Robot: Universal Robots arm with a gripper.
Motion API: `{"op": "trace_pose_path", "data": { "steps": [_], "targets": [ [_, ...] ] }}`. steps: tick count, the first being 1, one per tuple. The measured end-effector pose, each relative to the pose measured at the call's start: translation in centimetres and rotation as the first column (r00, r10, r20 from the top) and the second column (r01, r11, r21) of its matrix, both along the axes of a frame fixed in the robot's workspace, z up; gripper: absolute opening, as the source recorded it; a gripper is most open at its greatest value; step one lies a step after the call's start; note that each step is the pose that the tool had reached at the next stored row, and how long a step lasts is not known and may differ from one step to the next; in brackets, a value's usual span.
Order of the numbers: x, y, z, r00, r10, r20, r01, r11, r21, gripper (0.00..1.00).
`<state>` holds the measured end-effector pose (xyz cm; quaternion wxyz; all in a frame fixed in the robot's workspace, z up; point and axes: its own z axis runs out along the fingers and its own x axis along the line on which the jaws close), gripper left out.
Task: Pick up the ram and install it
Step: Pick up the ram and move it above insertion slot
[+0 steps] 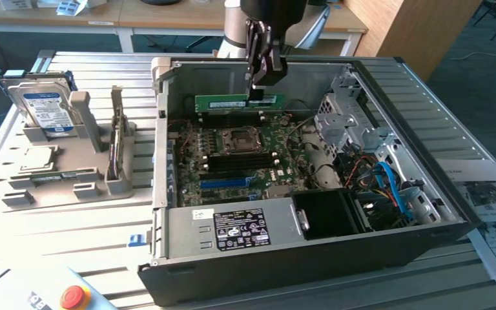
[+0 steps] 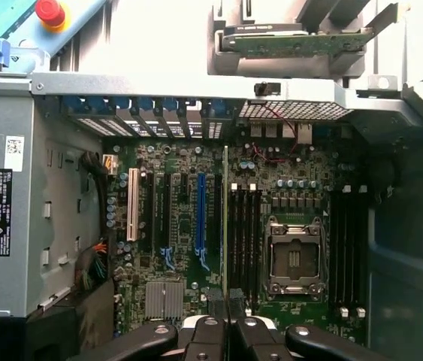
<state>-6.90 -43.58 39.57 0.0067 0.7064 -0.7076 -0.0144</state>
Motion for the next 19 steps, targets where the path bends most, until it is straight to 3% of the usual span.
{"op": "trace_pose_path", "data": {
  "steps": [11, 19],
  "targets": [
    [0.0, 0.00, -1.67, 1.0000, 0.000, 0.0021, 0.000, 1.0000, -0.0001, 0.12],
    [0.0, 0.00, -1.94, 1.0000, 0.000, 0.0020, 0.000, 1.0000, -0.0002, 0.12]
  ]
}}
